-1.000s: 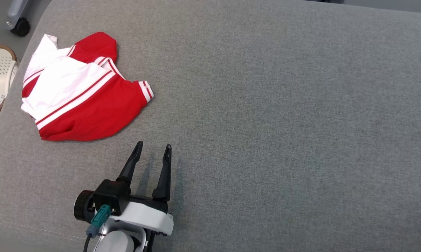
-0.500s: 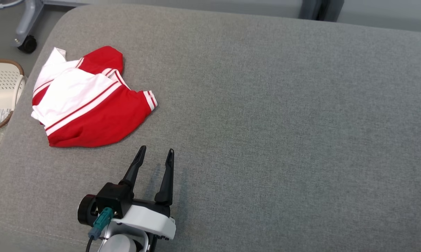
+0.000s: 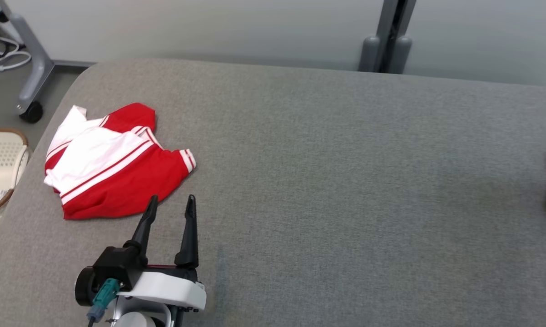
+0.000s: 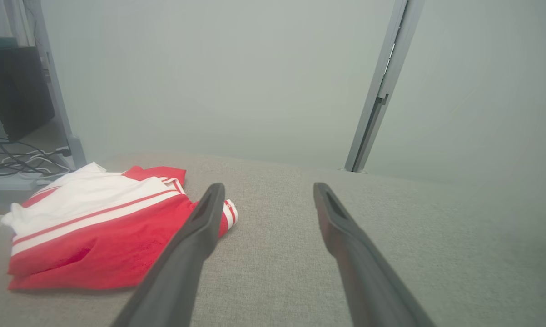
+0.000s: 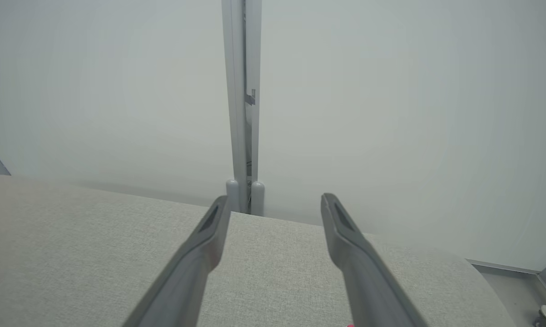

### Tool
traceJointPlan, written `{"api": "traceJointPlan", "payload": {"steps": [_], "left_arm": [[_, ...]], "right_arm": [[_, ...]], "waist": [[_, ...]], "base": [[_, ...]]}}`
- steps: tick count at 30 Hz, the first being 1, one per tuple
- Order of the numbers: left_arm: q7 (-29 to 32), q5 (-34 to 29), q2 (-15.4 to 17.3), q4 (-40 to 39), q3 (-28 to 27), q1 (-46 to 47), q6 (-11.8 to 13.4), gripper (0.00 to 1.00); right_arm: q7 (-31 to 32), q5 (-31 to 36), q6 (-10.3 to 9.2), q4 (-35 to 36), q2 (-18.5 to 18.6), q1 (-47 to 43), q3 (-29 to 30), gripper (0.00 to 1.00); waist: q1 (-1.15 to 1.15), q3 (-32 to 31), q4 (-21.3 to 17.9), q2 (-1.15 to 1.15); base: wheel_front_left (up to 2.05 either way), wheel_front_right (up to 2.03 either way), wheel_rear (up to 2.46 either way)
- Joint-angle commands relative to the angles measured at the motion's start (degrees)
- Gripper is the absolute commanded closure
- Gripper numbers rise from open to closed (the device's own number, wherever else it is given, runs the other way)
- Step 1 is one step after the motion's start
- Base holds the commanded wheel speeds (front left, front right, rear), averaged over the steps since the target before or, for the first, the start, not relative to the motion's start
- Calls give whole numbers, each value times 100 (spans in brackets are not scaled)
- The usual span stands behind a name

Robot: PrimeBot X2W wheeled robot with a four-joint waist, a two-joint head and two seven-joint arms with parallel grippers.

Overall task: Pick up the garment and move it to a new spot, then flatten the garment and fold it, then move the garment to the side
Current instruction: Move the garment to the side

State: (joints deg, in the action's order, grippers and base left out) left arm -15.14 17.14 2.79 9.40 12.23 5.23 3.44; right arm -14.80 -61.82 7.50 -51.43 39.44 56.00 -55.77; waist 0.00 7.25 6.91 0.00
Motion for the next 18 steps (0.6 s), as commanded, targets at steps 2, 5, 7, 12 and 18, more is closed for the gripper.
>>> {"api": "traceJointPlan", "payload": {"steps": [2, 5, 7, 12, 18], "left_arm": [[5, -21, 23, -57, -104, -26, 21, 0], [5, -73, 24, -115, -257, -80, 30, 0], [5, -63, 24, -150, -360, -126, 54, 0], [5, -108, 24, -171, -502, -213, -5, 0], [5, -116, 24, -147, -559, -361, -63, 0]], "right_arm": [[-49, 155, 0, 391, -59, -127, 366, 0], [-42, 381, 0, 1068, -349, -704, 1284, 0], [-42, 401, 0, 1572, -687, -1229, 1960, 0], [-45, 1206, 0, 2646, -1442, -2636, 3152, 0], [-45, 2059, 0, 3762, -2307, -4004, 4068, 0]], "waist": [[0, -155, -163, 0], [0, -264, -294, 0], [0, -330, -365, 0], [0, -484, -501, 0], [0, -630, -602, 0]], "base": [[0, 0, 0], [0, 0, 0], [0, 0, 0], [0, 0, 0], [0, 0, 0]]}}
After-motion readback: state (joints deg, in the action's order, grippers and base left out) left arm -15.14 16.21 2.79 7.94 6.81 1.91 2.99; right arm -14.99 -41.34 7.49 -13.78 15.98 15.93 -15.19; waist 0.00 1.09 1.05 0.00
